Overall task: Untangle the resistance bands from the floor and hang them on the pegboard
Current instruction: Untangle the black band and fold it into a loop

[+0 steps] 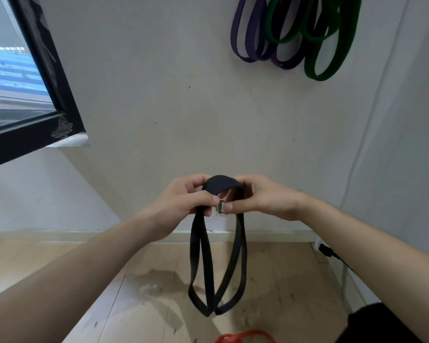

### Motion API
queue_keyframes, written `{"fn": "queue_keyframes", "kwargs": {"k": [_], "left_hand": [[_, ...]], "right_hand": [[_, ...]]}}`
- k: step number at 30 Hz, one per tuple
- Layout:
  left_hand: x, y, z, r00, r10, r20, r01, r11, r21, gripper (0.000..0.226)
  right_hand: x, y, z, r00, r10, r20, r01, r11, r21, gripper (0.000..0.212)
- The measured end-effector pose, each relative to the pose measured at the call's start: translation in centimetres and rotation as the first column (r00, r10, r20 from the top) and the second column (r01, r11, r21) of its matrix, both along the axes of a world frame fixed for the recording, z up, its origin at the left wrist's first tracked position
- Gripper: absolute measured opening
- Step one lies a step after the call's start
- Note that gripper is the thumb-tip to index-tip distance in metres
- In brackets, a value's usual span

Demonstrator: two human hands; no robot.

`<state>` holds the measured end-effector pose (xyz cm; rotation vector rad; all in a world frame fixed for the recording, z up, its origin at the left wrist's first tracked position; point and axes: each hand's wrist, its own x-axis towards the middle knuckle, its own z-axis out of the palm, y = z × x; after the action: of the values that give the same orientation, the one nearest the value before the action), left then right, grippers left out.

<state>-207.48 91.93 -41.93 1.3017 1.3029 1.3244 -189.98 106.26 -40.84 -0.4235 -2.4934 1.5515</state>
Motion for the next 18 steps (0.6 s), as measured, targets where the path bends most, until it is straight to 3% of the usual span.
{"fn": "queue_keyframes", "kwargs": {"k": [5,10,14,18], "left_hand": [[-0.2,-0.3,0.3,0.997,0.019,-0.081,-0.022,0.999,-0.039,0.026],[-0.5,-0.7,0.1,0.990,0.047,-0.132,-0.056,0.997,-0.061,0.025],[-0.4,-0.6,0.1,0.976,0.111,-0.186,-0.117,0.993,-0.024,0.023],[-0.9,-0.6,0.1,0.971,0.194,-0.139,-0.188,0.981,0.052,0.025]], "right_hand": [[-0.8,-1.2,0.8,0.995,-0.042,-0.096,0.040,0.999,-0.017,0.029],[-0.2,-1.1,1.9,0.998,-0.011,-0.059,0.018,0.992,0.127,0.023],[0.2,-0.9,2.6,0.999,-0.013,-0.051,0.021,0.986,0.165,0.026],[0.1,-1.1,2.3,0.986,-0.088,-0.143,0.104,0.989,0.108,0.018]]}}
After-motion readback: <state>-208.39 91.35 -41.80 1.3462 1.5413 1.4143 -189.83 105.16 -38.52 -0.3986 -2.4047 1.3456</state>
